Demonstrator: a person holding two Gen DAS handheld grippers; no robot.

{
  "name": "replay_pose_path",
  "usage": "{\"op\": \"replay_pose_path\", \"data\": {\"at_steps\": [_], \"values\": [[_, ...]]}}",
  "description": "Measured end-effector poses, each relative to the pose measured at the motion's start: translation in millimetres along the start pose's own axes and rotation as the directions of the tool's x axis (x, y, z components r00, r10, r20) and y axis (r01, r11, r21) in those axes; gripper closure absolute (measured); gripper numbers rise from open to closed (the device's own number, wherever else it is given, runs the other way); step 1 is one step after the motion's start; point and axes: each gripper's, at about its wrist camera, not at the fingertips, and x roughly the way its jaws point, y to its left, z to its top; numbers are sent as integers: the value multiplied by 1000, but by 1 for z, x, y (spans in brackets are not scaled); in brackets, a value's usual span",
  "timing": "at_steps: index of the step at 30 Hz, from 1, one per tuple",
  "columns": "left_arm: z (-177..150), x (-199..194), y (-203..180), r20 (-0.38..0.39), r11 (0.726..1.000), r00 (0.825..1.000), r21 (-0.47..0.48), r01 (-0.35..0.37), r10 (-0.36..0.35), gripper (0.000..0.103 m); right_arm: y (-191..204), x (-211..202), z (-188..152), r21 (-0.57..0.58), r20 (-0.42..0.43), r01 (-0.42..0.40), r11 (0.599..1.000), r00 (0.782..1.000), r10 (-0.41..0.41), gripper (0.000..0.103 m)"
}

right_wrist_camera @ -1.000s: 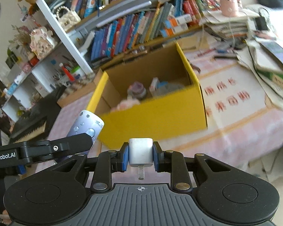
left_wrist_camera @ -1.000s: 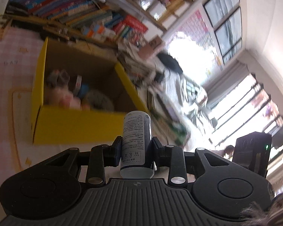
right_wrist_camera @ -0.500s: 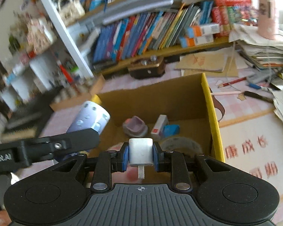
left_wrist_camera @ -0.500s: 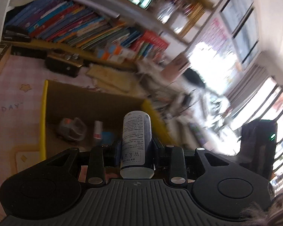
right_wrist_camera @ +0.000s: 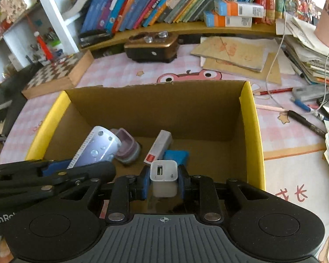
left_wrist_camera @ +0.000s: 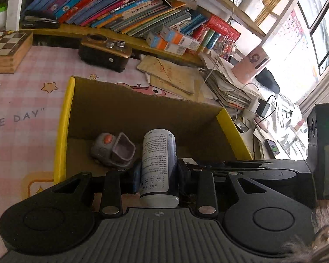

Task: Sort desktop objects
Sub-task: 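Open the left gripper inside the yellow box while the right releases the plug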

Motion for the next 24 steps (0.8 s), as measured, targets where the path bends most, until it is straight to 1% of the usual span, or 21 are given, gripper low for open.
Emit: {"op": "replay_pose_path", "data": {"at_steps": [5, 8, 10, 11, 14, 15, 16, 17, 18, 20, 22, 24], "values": [[-1, 1, -2, 6, 1000, 1000, 10, -23, 22, 74, 2, 1, 2, -2, -10, 34, 999, 999, -34, 78], [-1, -3, -3, 27, 999, 999, 1, -37, 37, 69, 2, -2, 3, 14, 2, 30, 999, 1000, -31, 75], [-1, -7, -3, 43, 999, 998, 5, -38, 38, 63, 0, -7, 3, 20, 19, 17, 1000, 1000, -18, 73], [-1, -10, -4, 53, 999, 998, 9, -38, 38, 62, -1, -10, 2, 25, 32, 9, 1000, 999, -10, 71], [-1, -21, -7, 93, 999, 995, 25, -35, 33, 53, -3, -20, 0, 45, 69, -31, 999, 997, 28, 65], [-2, -27, -7, 114, 998, 992, 28, -48, 44, 37, -5, -25, -2, 53, 84, -44, 998, 996, 40, 62], [-3, -32, -8, 139, 997, 988, 27, -74, 69, 17, -5, -28, -3, 59, 97, -59, 996, 994, 53, 60], [-4, -40, -8, 174, 996, 981, 27, -87, 81, 13, -5, -32, -4, 59, 109, -80, 995, 991, 74, 52], [-6, -47, -7, 205, 996, 976, 27, -86, 79, 12, -3, -37, -6, 53, 125, -94, 994, 988, 87, 34], [-8, -61, -4, 248, 996, 965, 7, -88, 83, 12, 1, -47, -11, 42, 170, -70, 997, 984, 62, 16], [-10, -73, -2, 280, 996, 956, -5, -94, 92, 12, 4, -57, -16, 35, 205, -70, 997, 977, 61, 16], [-15, -88, -1, 320, 994, 942, -2, -107, 102, 11, 5, -67, -22, 48, 252, -63, 997, 966, 49, 16]]}}
